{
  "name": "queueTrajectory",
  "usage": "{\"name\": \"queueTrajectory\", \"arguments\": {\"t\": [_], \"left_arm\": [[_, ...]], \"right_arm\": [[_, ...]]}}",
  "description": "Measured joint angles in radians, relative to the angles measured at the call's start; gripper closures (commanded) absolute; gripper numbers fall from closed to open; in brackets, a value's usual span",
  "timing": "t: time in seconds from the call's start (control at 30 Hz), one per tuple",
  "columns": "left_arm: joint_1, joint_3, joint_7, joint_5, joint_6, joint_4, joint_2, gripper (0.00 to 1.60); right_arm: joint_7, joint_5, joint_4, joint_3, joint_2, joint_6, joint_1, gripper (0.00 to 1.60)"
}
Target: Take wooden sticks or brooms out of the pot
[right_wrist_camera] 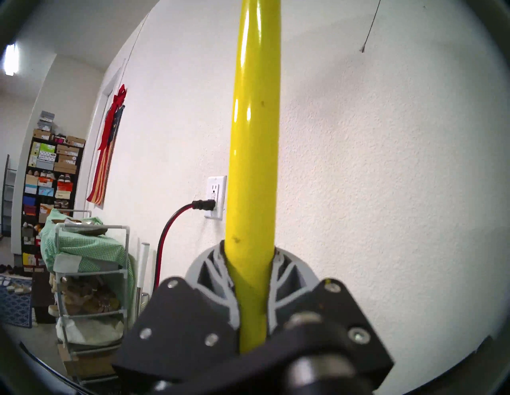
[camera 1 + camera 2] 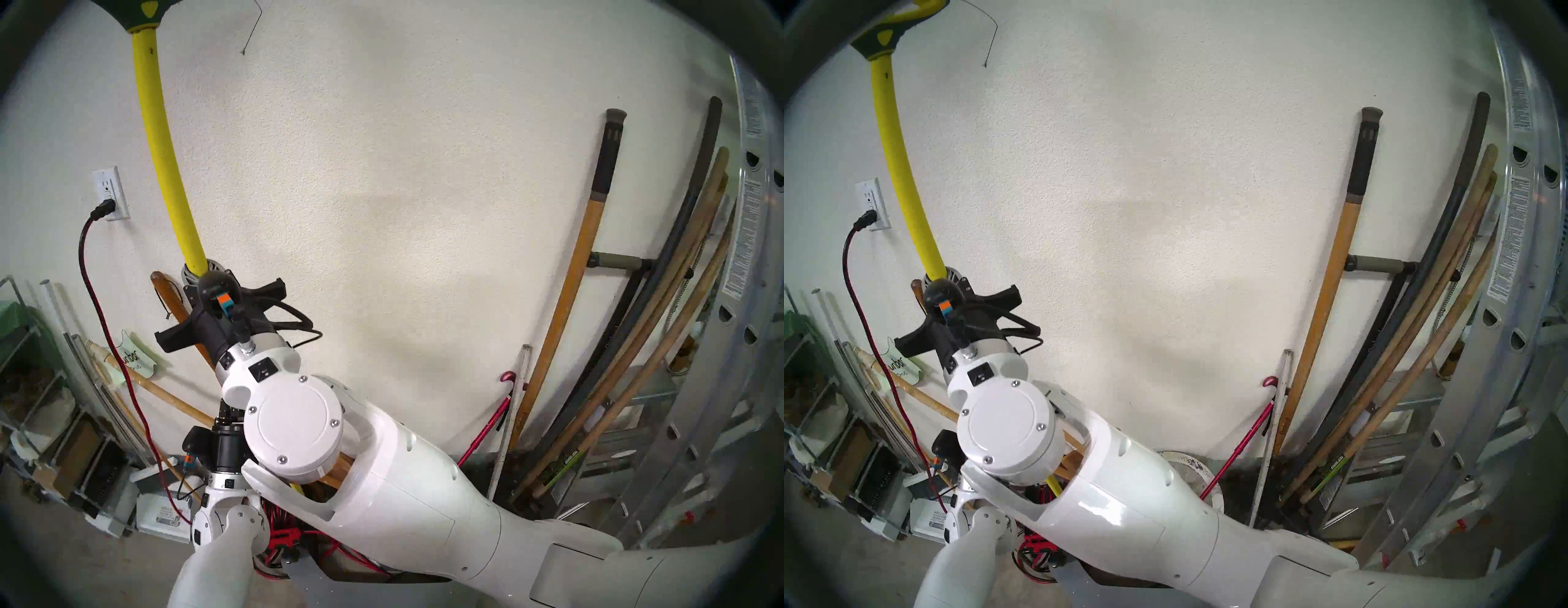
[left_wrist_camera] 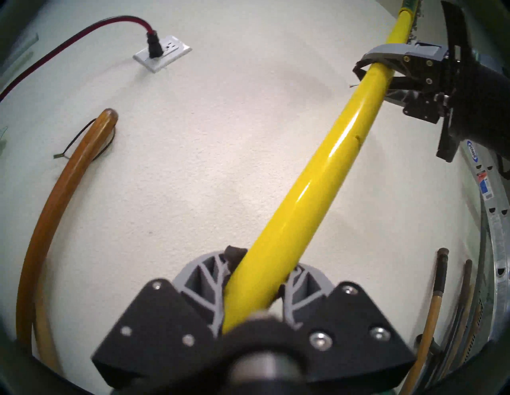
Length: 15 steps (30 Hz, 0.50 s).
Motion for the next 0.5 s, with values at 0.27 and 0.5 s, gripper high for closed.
{"name": "queueTrajectory", "arguments": {"t": [0.27,0.5], "left_arm": [[-0.015,0.007,0.053,0.024,0.027,0.067,-0.032,1.60],[-0.036,0.015,0.059,0.050,0.029,0.085,-0.056,1.60]], "right_arm": [[-0.024,0.012,0.001,-0.023,0.048,0.009,-0.035,1.60],[-0.056,-0.002,-0.013,-0.017,0.068,0.004,-0.045,1.60]]}}
